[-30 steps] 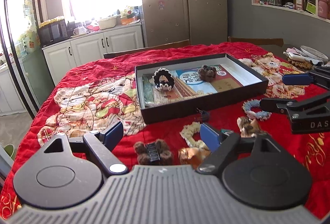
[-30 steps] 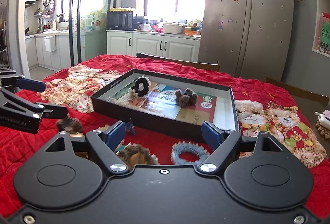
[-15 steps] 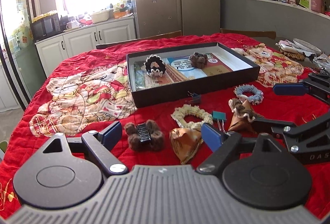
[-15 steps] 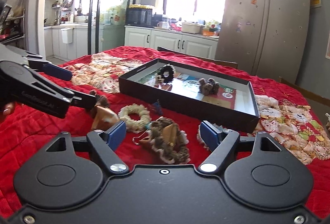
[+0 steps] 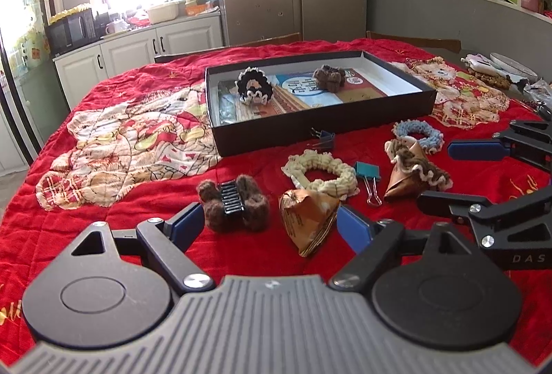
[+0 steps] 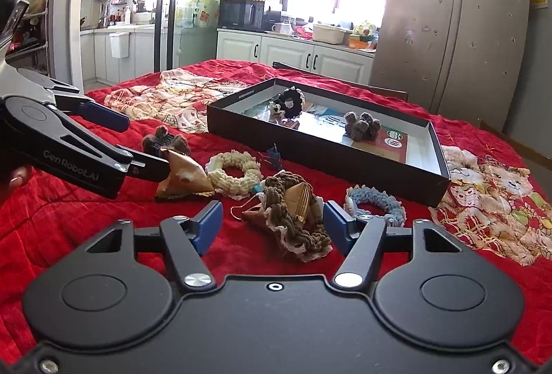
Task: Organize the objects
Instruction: 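Withdraw both tools from the box toward the remaining accessories, then grasp the brown ruffled scrunchie with the right tool while the left tool grasps the tan triangular clip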
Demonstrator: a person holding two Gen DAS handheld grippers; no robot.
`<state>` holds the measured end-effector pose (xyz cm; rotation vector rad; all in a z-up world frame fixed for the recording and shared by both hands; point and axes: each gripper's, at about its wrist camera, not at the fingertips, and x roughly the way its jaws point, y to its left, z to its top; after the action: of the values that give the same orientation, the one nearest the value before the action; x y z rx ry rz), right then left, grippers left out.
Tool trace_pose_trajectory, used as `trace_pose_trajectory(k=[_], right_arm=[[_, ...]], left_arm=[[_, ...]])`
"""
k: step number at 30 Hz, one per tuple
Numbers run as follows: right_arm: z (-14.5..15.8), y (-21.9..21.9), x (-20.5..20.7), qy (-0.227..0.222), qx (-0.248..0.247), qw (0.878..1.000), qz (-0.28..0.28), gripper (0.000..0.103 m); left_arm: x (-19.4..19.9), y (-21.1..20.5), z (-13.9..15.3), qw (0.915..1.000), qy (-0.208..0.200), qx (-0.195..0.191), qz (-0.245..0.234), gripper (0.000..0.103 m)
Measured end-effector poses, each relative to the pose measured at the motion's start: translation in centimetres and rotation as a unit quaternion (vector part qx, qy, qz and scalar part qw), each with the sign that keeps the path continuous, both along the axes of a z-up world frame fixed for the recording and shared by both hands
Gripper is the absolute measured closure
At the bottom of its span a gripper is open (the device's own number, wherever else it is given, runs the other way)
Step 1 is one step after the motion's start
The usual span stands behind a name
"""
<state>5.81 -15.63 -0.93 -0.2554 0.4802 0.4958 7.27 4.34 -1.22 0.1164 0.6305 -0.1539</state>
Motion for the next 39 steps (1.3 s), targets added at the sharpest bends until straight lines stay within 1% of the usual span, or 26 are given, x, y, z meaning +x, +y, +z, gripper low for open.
trace_pose_trajectory(k=[4, 8, 10, 16, 19, 21, 27, 29, 30, 33, 39], right_arm=[[-0.1, 0.3, 0.1, 0.001, -0.003, 1.0, 0.006, 0.046], [-0.4, 0.6, 0.0, -0.001, -0.011, 1.0, 0.01, 0.054], [-0.6, 0.6, 0.1, -0.001, -0.015, 1.0, 0.006, 0.056], [-1.0, 0.2, 0.7, 0.008, -0.017, 1.0, -0.007, 0.061], [-1.1, 0.1, 0.9, 0.009, -0.017, 1.0, -0.01, 0.066], [-1.2, 0.1, 1.1, 0.01, -0.018, 1.0, -0.011, 0.073], [-1.2, -0.1, 1.3, 0.016, -0.015, 1.0, -0.016, 0.083], [-1.2, -0.2, 1.3, 0.015, -0.012, 1.0, -0.018, 0.085], [-1.1, -0.2, 1.3, 0.014, -0.012, 1.0, -0.019, 0.088], [-1.0, -0.3, 1.3, 0.009, -0.013, 1.0, -0.023, 0.09], [-1.0, -0.4, 1.2, 0.007, -0.015, 1.0, -0.021, 0.092]], left_arm=[[0.2, 0.0, -0.4, 1.0, 0.001, 0.003, 0.0, 0.013], [0.5, 0.1, -0.8, 1.0, 0.007, -0.002, 0.0, 0.013], [0.6, 0.0, -1.0, 0.9999, 0.009, -0.004, -0.005, 0.013], [1.0, -0.5, -1.4, 0.9995, 0.022, -0.016, -0.017, 0.014], [1.4, -0.5, -1.7, 0.9989, 0.031, -0.028, -0.019, 0.014], [1.7, -0.6, -1.8, 0.9984, 0.038, -0.037, -0.021, 0.015], [2.2, -1.2, -2.0, 0.9979, 0.043, -0.039, -0.027, 0.017], [2.5, -1.4, -2.1, 0.9977, 0.045, -0.043, -0.028, 0.02], [2.6, -1.4, -2.1, 0.9976, 0.046, -0.045, -0.026, 0.021], [3.0, -1.5, -2.2, 0.9973, 0.048, -0.05, -0.022, 0.026], [3.4, -1.2, -2.2, 0.9964, 0.055, -0.062, -0.017, 0.043]])
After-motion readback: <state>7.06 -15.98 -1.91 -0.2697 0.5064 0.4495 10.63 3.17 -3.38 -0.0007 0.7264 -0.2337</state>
